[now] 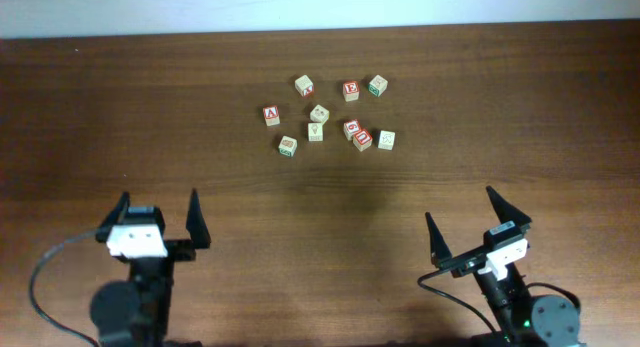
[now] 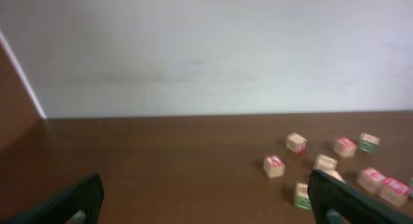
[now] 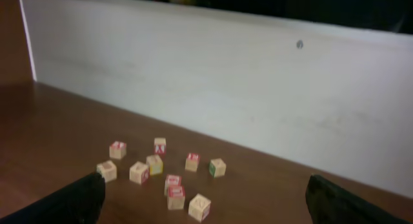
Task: Rotate 3 blocks
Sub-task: 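Reach the right gripper to the Z block and grasp it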
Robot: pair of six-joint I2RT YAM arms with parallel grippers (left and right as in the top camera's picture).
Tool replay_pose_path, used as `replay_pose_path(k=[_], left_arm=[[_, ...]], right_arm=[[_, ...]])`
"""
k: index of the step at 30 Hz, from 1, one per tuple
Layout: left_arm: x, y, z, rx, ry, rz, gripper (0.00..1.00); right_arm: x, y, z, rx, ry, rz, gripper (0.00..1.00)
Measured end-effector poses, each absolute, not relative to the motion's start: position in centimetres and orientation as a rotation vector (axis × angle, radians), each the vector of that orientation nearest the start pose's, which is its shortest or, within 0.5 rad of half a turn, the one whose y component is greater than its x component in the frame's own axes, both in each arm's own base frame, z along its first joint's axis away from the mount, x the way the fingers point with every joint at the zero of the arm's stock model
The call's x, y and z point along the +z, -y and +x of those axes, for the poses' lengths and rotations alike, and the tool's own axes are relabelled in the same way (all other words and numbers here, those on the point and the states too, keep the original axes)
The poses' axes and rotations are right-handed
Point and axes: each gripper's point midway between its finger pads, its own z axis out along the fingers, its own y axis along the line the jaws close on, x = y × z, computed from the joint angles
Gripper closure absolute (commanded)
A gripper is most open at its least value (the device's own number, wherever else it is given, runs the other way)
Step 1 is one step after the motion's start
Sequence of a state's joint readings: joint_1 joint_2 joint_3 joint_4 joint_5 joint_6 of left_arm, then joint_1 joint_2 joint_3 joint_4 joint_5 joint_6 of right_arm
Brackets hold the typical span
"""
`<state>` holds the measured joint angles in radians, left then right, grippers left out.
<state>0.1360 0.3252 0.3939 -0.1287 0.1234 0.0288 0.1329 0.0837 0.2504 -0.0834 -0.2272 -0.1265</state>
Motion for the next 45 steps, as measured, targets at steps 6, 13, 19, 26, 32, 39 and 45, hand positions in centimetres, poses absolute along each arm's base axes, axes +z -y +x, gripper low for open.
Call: replay_pose_path(k=[6,13,19,26,32,39,45], left_arm=[[30.7,-0.4,29.8,-0.086,-1.844,0.042,0.01],[31.1,-0.9,36.3,-0.165,-2.165,0.01,0.01],[28.0,-1.3,39.7,-0.196,-2.291,-0.007,0.01],[25.6,-1.4,40.5,-0.21,-2.358,-0.019,0.01],[25.5,-1.4,40.5,-0.21,-2.359,-0.019,0.01],[25.5,-1.4,40.6,-0.21,-2.359,-0.019,0.01],[25.5,-1.4,40.6,-0.21,-2.359,-0.019,0.01]], right_arm=[[29.7,-8.2,24.7,0.245,-1.636,-0.427,0.02],[29.3,-10.2,31.6,0.386,-2.098,-0.468,0.02],[24.5,-11.3,38.0,0.473,-2.476,-0.45,0.02],[16.4,-13.4,43.4,0.614,-2.582,-0.43,0.27],[9.4,-11.9,45.8,0.425,-2.771,0.055,0.29],[5.8,-12.5,46.1,0.205,-2.801,0.231,0.46],[3.0,-11.8,46.5,0.121,-2.826,0.21,0.47]])
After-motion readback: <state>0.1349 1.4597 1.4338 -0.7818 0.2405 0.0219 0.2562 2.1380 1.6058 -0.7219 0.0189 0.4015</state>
